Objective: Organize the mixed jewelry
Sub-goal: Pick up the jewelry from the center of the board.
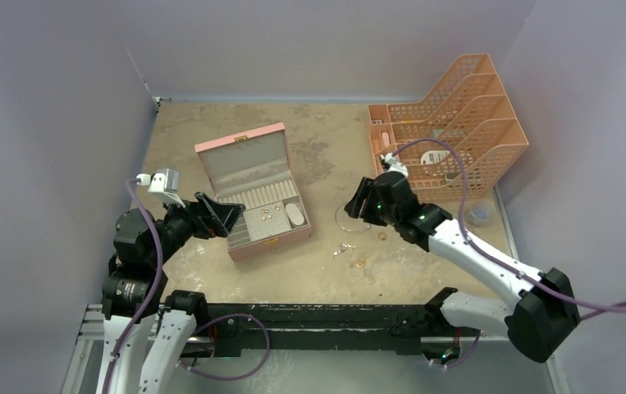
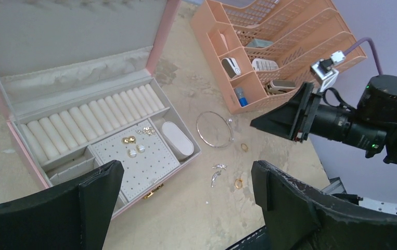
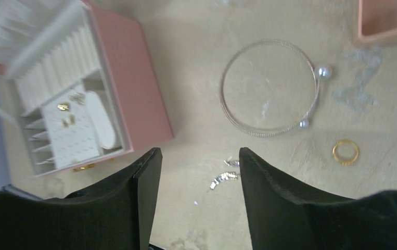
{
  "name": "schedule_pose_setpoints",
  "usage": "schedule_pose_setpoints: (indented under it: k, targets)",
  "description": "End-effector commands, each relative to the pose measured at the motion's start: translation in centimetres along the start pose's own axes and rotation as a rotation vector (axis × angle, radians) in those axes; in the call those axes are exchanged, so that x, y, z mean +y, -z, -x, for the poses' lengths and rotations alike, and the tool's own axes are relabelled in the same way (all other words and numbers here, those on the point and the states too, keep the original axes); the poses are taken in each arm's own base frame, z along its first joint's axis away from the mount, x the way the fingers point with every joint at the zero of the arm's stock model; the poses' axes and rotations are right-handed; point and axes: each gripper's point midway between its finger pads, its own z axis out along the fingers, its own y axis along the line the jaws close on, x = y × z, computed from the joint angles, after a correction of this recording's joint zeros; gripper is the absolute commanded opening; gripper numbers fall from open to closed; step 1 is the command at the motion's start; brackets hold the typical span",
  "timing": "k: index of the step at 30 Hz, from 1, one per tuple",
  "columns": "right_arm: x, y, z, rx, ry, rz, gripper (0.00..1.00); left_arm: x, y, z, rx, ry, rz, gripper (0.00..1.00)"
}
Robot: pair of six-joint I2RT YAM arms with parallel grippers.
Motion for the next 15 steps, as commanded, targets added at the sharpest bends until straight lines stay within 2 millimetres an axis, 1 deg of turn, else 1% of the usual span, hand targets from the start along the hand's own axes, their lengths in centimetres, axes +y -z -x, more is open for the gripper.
schedule_pose_setpoints:
  k: [1, 4, 6, 9, 12, 14, 15]
  targets:
    - [-2.9, -1.2, -3.6, 0.028, 0.021, -0.210, 0.55, 0.0, -0.6, -0.4, 0.017, 0.014, -0.023, 0.94]
    - [-3.9, -1.6, -5.7, 0.061, 0.059, -0.292, 0.52, 0.3, -0.8, -0.7, 0.025, 0.020, -0.014, 0.94]
    - [-4.6, -1.7, -6.9, 0.088, 0.078, -0.329, 0.45, 0.5, -1.0, -1.0, 0.033, 0.021, -0.015, 0.94]
    - [-6.6, -1.5, -8.7, 0.130, 0.072, -0.418, 0.42, 0.6, -1.1, -1.3, 0.041, 0.025, -0.015, 0.93]
    - [-8.6, -1.1, -10.2, 0.162, 0.064, -0.499, 0.41, 1.0, -1.2, -1.6, 0.042, 0.029, -0.005, 0.93]
    - [-9.2, -1.0, -10.9, 0.179, 0.059, -0.516, 0.40, 1.2, -1.2, -1.7, 0.039, 0.030, 0.002, 0.93]
    - [-9.3, -1.0, -11.3, 0.190, 0.058, -0.512, 0.37, 1.3, -1.2, -1.7, 0.040, 0.028, 0.004, 0.93]
